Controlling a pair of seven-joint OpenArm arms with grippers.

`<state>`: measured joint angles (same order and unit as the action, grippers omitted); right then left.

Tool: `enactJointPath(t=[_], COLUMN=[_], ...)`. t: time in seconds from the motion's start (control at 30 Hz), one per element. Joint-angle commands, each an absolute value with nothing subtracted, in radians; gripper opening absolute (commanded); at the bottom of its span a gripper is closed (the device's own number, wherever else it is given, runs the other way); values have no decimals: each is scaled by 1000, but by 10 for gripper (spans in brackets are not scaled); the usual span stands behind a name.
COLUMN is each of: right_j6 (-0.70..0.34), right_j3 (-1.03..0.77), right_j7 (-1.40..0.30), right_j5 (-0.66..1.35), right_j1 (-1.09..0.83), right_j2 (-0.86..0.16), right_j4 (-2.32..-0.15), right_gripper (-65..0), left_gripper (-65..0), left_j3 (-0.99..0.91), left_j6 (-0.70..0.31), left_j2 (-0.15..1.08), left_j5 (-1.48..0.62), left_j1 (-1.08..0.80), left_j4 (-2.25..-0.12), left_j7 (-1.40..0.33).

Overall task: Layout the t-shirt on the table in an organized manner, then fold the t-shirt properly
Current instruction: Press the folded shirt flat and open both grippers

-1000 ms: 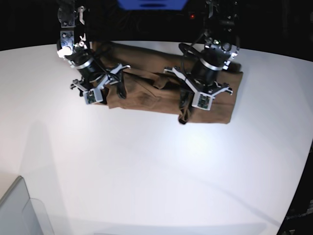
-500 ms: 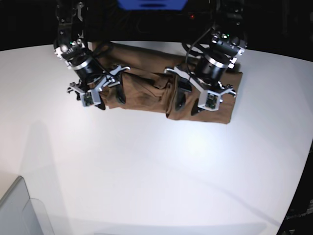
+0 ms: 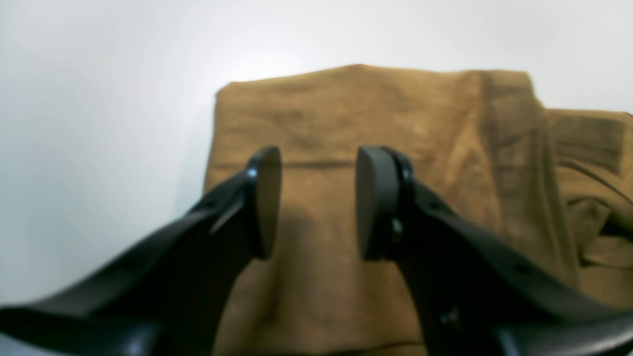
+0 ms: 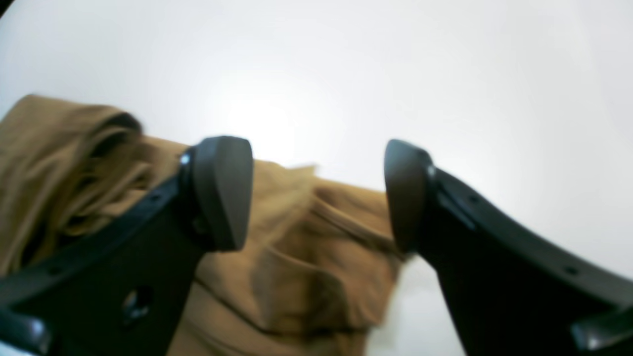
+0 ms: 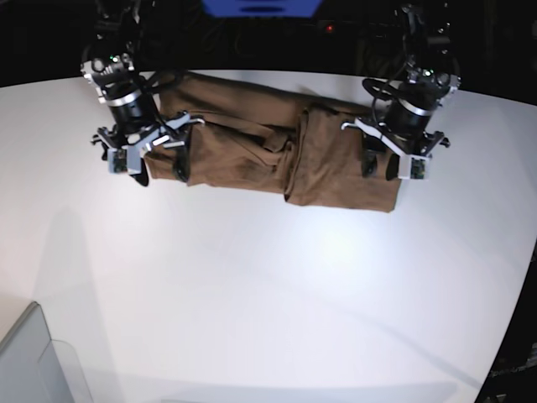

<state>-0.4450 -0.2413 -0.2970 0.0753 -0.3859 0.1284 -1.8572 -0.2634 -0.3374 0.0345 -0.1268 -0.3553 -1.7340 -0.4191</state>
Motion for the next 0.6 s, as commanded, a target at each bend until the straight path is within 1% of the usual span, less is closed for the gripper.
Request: enactJointPath(t=[0.0,0.07,0.2,0.57], right_j6=[-446,-446,-446,-447], right_j3=[-259,-285,-288,-283], right_j7=[-274,-282,-352,-539], right_j5=[85,85,91,87], right_j1=[-389,-394,-417,-420], right_j2=[140,148,148,148], right_j4=[-1873,-1867,-1856,-1854], right_gripper=[-214,-213,-213,-213], left_gripper=[-403,-403,-403,-403], left_j3=[-263,-262,-262,-262], left_j6=[-340,-340,-340,-340], left_j2=[38,38,38,38], left_j5=[-143,-143,-148,-148], left_j1=[-355,-354,-355,-358], left_j4=[-1735,-1712,-1678,-1676], left_j7=[-407,-407,-407,-407])
